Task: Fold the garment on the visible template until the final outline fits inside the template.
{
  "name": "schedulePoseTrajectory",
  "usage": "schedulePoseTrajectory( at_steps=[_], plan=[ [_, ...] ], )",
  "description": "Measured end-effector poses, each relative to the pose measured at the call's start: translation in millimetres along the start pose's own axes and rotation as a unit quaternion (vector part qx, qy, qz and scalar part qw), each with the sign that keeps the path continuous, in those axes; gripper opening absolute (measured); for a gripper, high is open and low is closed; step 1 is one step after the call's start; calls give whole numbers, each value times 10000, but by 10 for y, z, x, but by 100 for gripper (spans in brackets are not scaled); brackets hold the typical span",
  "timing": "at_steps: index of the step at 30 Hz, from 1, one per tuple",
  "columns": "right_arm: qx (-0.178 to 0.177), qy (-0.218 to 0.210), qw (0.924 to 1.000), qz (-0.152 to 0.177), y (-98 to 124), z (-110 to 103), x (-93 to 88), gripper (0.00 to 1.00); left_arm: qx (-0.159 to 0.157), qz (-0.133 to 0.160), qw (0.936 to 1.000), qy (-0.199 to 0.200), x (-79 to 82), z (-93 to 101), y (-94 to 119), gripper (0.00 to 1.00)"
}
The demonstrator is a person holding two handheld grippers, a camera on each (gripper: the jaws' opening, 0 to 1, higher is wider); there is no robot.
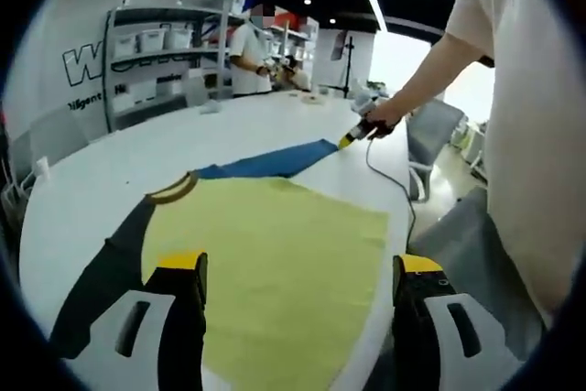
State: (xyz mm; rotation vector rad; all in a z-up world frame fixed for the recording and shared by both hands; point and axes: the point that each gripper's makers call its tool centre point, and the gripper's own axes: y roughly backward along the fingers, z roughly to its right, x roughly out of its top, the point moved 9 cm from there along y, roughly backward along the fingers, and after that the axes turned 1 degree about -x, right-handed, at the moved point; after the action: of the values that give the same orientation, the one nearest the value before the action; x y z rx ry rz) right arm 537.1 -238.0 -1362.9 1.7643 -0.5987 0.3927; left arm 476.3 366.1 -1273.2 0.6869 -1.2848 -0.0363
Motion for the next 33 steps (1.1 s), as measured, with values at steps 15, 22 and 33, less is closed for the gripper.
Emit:
schedulePoseTrajectory(
  at_steps=[15,22,33],
  plan=[
    [-182,246,9995,-98,10,-34,-24,0,97,3,9998,144,-52,24,33,86],
    [-172,145,9995,201,118,-43,79,0,106,1,9998,139,-60,30,36,86],
    [-42,574,9959,705,358,-323,413,0,166,101,9997,167,-76,38,84,85]
  ],
)
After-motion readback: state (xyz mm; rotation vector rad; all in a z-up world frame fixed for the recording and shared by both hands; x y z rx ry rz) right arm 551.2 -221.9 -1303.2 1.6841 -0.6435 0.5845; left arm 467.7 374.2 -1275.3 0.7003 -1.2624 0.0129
